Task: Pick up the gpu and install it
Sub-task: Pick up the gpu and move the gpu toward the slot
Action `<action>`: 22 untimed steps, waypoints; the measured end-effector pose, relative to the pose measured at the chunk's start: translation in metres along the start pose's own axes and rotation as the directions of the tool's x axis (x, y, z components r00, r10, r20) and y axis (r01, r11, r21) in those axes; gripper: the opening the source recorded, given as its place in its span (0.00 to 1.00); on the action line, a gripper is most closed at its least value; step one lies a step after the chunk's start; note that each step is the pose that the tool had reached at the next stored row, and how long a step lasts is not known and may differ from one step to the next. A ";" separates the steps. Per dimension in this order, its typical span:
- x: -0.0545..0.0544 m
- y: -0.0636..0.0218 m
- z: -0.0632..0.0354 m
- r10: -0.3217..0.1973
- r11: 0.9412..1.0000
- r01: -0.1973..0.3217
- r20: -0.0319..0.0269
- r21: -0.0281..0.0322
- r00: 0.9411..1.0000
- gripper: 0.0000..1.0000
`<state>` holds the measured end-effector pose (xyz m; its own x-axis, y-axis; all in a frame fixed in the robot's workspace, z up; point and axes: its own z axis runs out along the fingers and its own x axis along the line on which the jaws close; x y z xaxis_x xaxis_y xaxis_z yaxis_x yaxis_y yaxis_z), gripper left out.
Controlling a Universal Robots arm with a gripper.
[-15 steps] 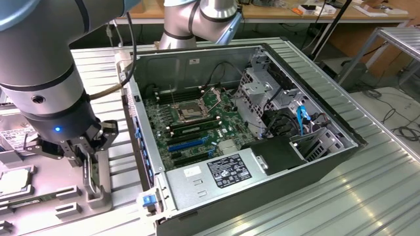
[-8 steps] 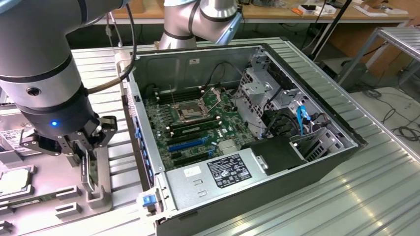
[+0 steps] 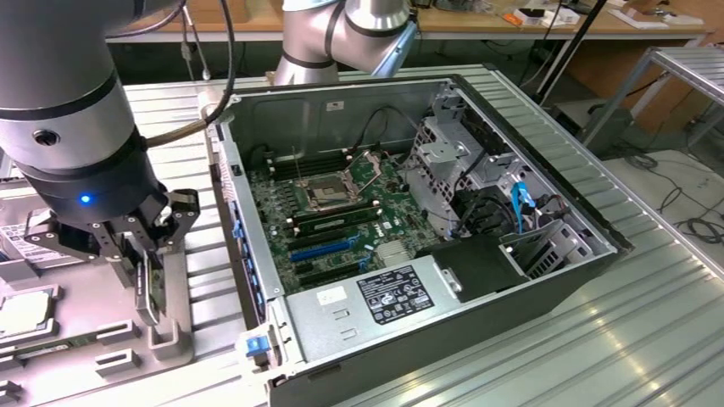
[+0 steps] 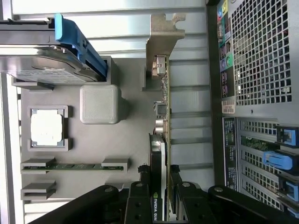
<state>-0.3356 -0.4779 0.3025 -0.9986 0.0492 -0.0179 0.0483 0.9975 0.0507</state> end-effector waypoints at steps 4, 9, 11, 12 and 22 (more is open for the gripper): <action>0.000 0.0004 -0.0081 0.000 1.000 0.000 -0.001 0.000 1.000 0.27; 0.000 0.0011 -0.0219 0.000 1.000 0.000 -0.003 0.000 1.000 0.27; 0.000 0.0012 -0.0245 0.000 1.000 0.000 -0.003 0.000 1.000 0.27; 0.000 0.0013 -0.0262 0.000 1.000 0.000 -0.003 0.000 1.000 0.27; -0.001 0.0024 -0.0475 0.000 1.000 0.000 -0.005 0.000 1.000 0.27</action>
<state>-0.3356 -0.4779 0.3500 -0.9987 0.0493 -0.0128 0.0486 0.9975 0.0505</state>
